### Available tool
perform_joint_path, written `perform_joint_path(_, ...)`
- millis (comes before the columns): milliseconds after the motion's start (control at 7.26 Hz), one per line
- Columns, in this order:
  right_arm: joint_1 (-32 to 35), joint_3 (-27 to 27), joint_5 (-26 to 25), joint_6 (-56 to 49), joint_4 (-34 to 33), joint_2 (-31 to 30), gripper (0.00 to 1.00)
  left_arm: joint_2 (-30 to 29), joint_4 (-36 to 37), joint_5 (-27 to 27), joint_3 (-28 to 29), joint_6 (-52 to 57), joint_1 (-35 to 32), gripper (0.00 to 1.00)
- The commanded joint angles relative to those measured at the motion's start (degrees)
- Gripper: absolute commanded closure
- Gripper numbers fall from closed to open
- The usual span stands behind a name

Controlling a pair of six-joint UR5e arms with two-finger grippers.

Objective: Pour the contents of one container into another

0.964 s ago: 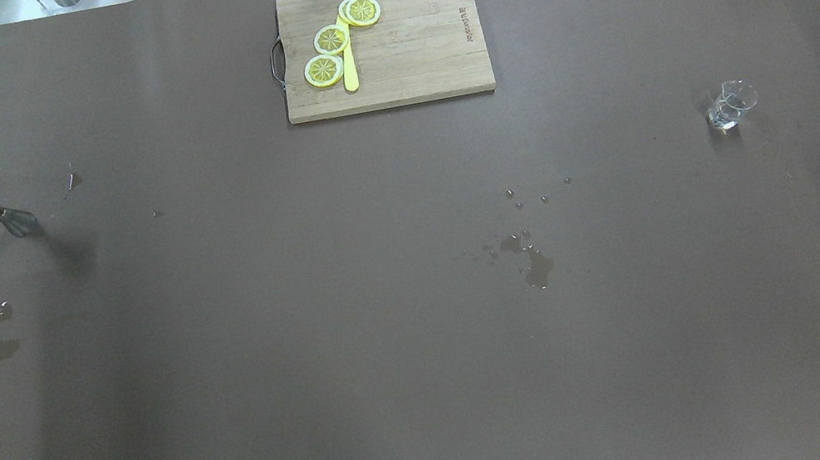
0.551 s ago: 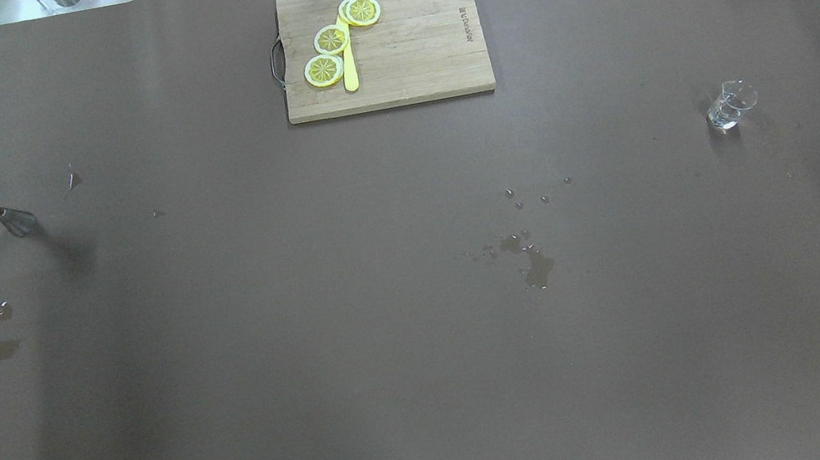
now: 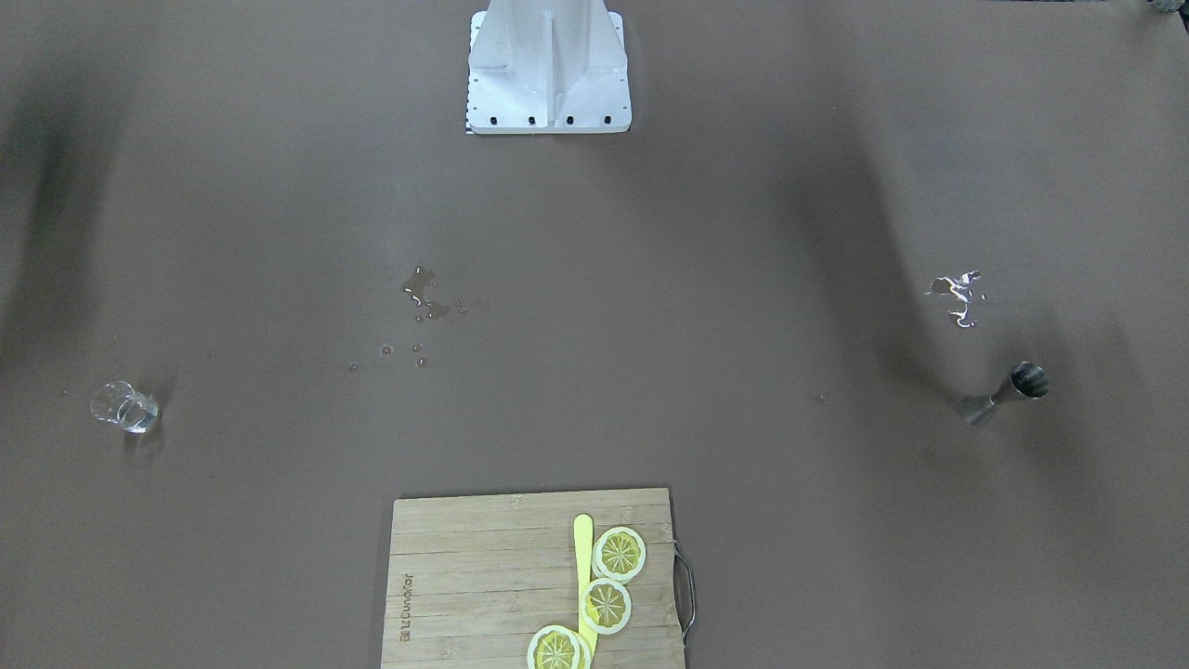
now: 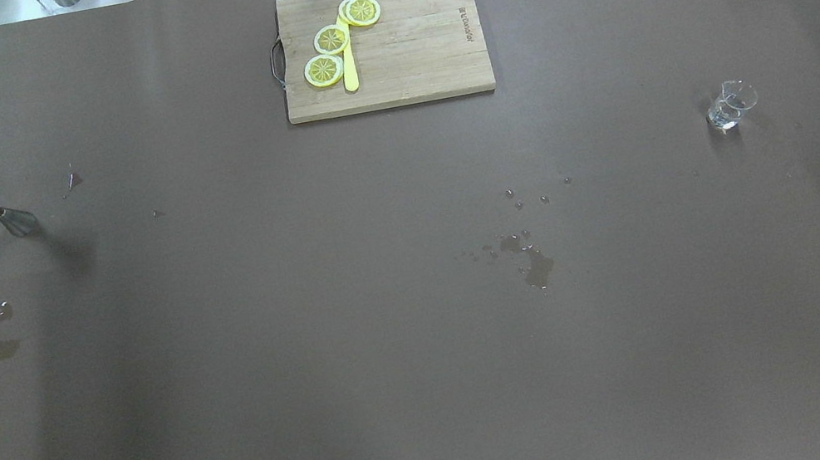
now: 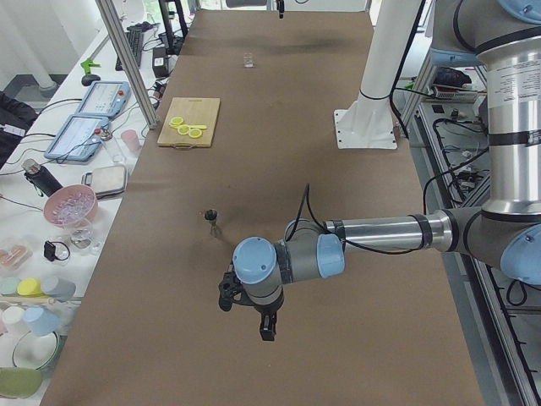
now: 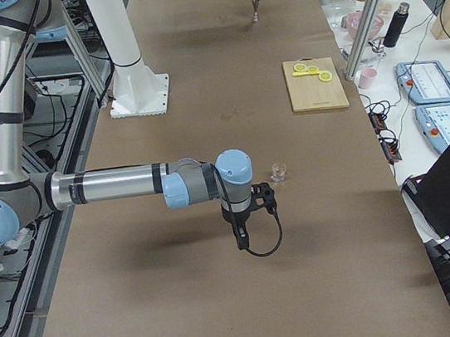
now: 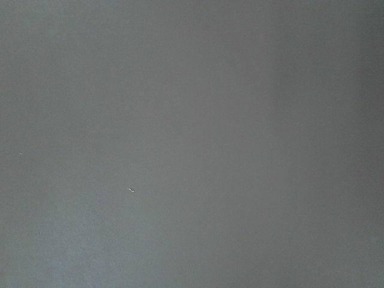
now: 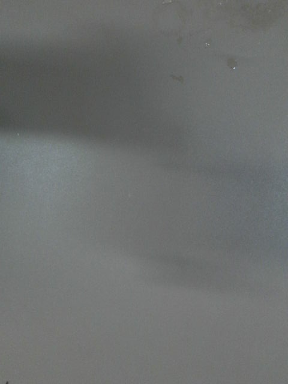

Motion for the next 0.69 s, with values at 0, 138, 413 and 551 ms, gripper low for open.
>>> perform_joint_path(0, 0.28, -0.41, -0.02, 0.20, 0.25, 0.03, 0.00, 0.02, 0.00, -0.07, -0.18, -0.13, 0.00, 0.02)
perform_joint_path(138, 0.55, -0.16, -0.03, 0.55, 0.34, 0.11, 0.00, 0.02, 0.00, -0.07, 0.00, -0.13, 0.00, 0.02)
perform_joint_path(413, 1.95, -0.15, 0.59, 0.64, 0.42, 0.11, 0.00, 0.02, 0.00, -0.25, -0.35, -0.13, 0.00, 0.02)
perform_joint_path(551, 2.48, -0.15, 0.85, 0.64, 0.42, 0.11, 0.00, 0.02, 0.00, -0.25, -0.44, -0.13, 0.00, 0.02)
